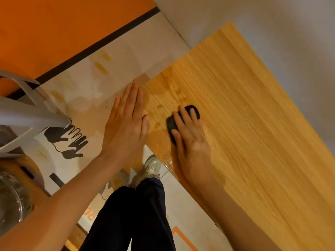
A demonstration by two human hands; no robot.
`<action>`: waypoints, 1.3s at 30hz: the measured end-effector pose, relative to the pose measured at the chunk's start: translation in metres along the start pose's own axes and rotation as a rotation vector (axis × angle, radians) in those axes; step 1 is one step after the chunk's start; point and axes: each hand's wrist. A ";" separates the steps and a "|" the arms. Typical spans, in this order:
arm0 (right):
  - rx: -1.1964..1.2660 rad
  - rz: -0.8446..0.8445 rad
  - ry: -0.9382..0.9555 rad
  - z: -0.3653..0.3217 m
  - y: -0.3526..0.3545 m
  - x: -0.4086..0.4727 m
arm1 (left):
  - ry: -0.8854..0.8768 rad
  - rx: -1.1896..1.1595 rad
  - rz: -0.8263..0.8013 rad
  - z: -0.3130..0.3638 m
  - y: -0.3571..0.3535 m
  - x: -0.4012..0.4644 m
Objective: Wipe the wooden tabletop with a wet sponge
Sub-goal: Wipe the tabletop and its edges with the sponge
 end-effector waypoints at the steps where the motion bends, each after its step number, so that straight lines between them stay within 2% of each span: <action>1: 0.002 -0.055 0.047 0.013 0.009 0.003 | 0.005 -0.008 -0.001 0.001 0.000 0.001; 3: 0.003 -0.061 -0.016 0.044 0.028 0.013 | 0.016 -0.028 -0.011 0.002 0.000 0.002; 6: 0.025 0.199 -0.373 0.075 0.052 0.034 | 0.018 -0.029 -0.018 0.001 -0.001 0.003; 8: 0.021 0.283 -0.500 0.060 0.040 0.046 | 0.024 -0.026 -0.011 0.001 -0.002 0.002; 10: 0.014 0.212 -0.389 0.023 0.013 0.049 | 0.026 -0.030 -0.010 0.001 -0.001 0.003; 12: 0.019 0.091 -0.150 -0.011 -0.011 0.044 | 0.025 -0.042 -0.015 0.000 -0.001 0.003; 14: 0.024 -0.042 0.022 -0.011 -0.012 0.043 | 0.023 -0.053 -0.023 0.000 -0.001 0.003; 16: 0.022 -0.110 0.094 0.019 0.006 0.050 | 0.024 -0.073 -0.017 0.000 -0.001 0.003; 17: 0.025 -0.095 0.057 0.035 0.018 0.054 | 0.021 -0.084 -0.009 0.000 -0.001 0.002; 19: 0.040 0.043 -0.140 0.066 0.040 0.063 | 0.009 -0.099 0.002 0.001 -0.002 0.002; 21: 0.022 0.182 -0.329 0.072 0.042 0.074 | 0.008 -0.097 0.020 0.001 -0.003 0.001; 22: 0.025 0.198 -0.365 0.064 0.035 0.079 | 0.006 -0.088 0.026 0.001 -0.003 0.001; 24: 0.044 0.125 -0.257 0.034 0.010 0.084 | 0.012 -0.056 0.027 0.000 -0.003 0.001; 26: 0.050 0.003 -0.029 0.008 -0.011 0.082 | 0.024 -0.027 0.022 0.000 -0.003 0.001; 29: 0.054 -0.169 0.171 0.022 0.000 0.089 | 0.034 -0.021 0.018 0.002 -0.002 0.000; 31: 0.056 -0.155 0.133 0.053 0.021 0.096 | 0.074 -0.043 0.033 0.000 -0.002 -0.006; 35: 0.058 0.064 -0.172 0.082 0.041 0.112 | 0.228 -0.119 0.045 -0.003 0.000 -0.030; 37: 0.071 0.035 -0.135 0.059 0.023 0.112 | 0.274 -0.180 0.033 0.001 -0.001 -0.036; 39: 0.058 -0.044 0.064 0.027 -0.002 0.106 | 0.304 -0.219 0.023 0.006 -0.003 -0.036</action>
Point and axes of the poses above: each hand's wrist, its own x-axis towards the middle knuckle, its own y-axis out of the back of the hand, z = x × y, and after that the axes turned 13 degrees about y, right-handed
